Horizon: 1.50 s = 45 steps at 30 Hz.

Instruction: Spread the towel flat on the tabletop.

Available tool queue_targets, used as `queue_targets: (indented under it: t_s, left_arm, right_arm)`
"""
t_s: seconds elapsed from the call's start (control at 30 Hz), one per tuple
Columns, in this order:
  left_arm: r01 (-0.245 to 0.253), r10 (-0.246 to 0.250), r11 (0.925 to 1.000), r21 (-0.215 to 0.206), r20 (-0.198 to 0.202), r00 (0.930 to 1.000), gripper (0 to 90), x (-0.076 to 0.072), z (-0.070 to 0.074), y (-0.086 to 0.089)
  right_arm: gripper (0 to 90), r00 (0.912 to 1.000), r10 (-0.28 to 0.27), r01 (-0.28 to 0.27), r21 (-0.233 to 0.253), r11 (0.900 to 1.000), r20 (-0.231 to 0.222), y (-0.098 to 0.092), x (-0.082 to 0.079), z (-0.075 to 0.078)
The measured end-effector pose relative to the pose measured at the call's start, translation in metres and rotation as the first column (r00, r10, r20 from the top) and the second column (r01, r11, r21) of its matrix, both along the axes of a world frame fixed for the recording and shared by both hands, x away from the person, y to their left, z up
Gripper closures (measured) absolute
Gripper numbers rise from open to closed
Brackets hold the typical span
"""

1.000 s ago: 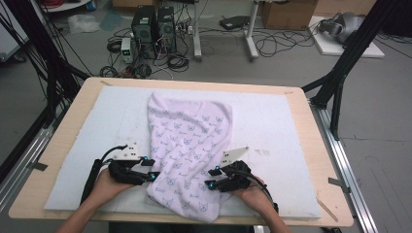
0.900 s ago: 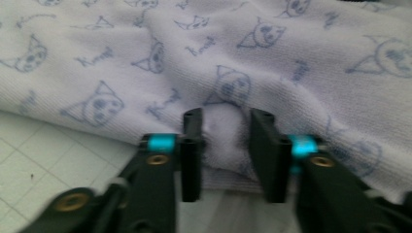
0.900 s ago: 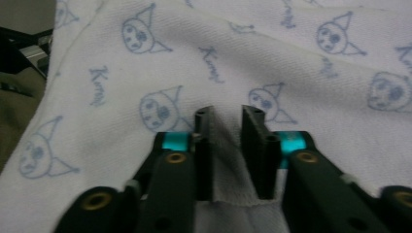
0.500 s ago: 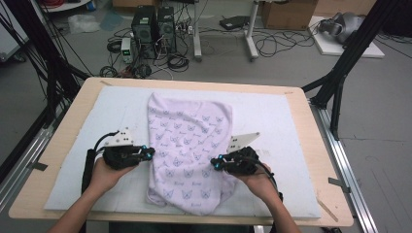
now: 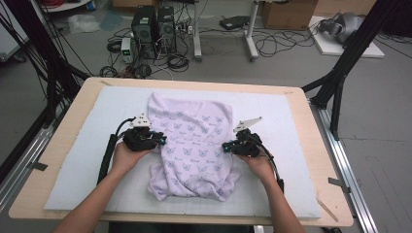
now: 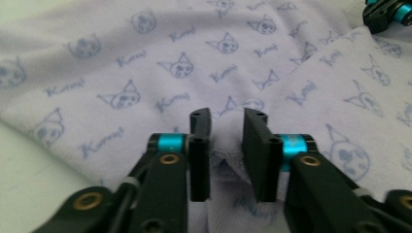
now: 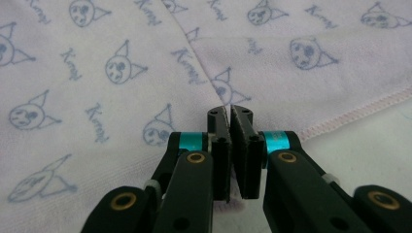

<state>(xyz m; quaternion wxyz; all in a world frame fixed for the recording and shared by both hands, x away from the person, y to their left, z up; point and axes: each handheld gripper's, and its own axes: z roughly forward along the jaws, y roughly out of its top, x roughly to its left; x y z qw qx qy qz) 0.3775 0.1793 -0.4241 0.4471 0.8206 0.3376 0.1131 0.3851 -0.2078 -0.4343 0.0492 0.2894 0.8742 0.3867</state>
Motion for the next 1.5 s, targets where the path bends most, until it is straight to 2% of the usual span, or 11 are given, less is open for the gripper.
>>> queue_targets:
  t_s: [0.13,0.27,0.4,0.6,0.7,0.83,0.9,0.93,1.1,1.37,1.5]
  left_arm:
    - [0.006,-0.004,0.9994,-0.035,0.040,0.9992,62.2,-0.012,0.013,0.014]
    - [0.048,-0.047,0.9987,-0.017,0.058,0.9972,61.9,-0.030,0.018,0.025]
    - [0.116,-0.115,0.9932,-0.007,0.048,0.9922,64.5,-0.049,0.014,0.028]
    - [0.219,-0.219,0.9755,0.025,0.004,0.9758,63.2,-0.068,-0.001,0.018]
    - [0.242,-0.241,0.9675,0.074,-0.015,0.9703,63.0,-0.068,-0.008,0.012]
    - [0.251,-0.247,0.9640,0.089,-0.052,0.9677,63.7,-0.064,-0.018,0.004]
    - [0.252,-0.249,0.9632,0.094,-0.041,0.9676,71.8,-0.066,-0.020,0.002]
    - [0.269,-0.265,0.9603,0.075,-0.057,0.9626,81.2,-0.065,-0.020,0.002]
    - [0.249,-0.246,0.9634,0.099,-0.039,0.9684,85.8,-0.076,-0.013,0.008]
    - [0.222,-0.224,0.9718,0.081,0.022,0.9744,86.0,-0.117,0.009,0.032]
    - [0.212,-0.214,0.9753,0.063,0.032,0.9763,85.9,-0.134,0.014,0.043]
  right_arm:
    - [76.1,0.9985,0.002,-0.004,0.040,0.999,0.055,0.000,-0.009,0.014]
    - [70.7,0.9955,0.037,-0.042,0.060,0.997,0.088,0.000,-0.029,0.030]
    - [66.2,0.9843,0.096,-0.105,0.056,0.993,0.149,0.004,-0.054,0.039]
    - [57.8,0.9716,0.179,-0.193,0.079,0.978,0.155,0.015,-0.085,0.033]
    - [55.2,0.9701,0.204,-0.213,0.057,0.975,0.132,0.021,-0.091,0.023]
    - [55.4,0.9722,0.211,-0.215,0.028,0.976,0.101,0.024,-0.090,0.009]
    - [55.4,0.9748,0.205,-0.208,0.026,0.978,0.088,0.024,-0.089,0.003]
    - [55.4,0.9759,0.203,-0.205,0.017,0.979,0.080,0.025,-0.088,0.002]
    - [55.5,0.9775,0.200,-0.200,0.002,0.980,0.068,0.025,-0.087,-0.002]
    - [55.8,0.9773,0.200,-0.201,0.005,0.980,0.070,0.023,-0.088,-0.002]
    - [56.9,0.9758,0.207,-0.207,-0.004,0.978,0.070,0.025,-0.089,-0.003]
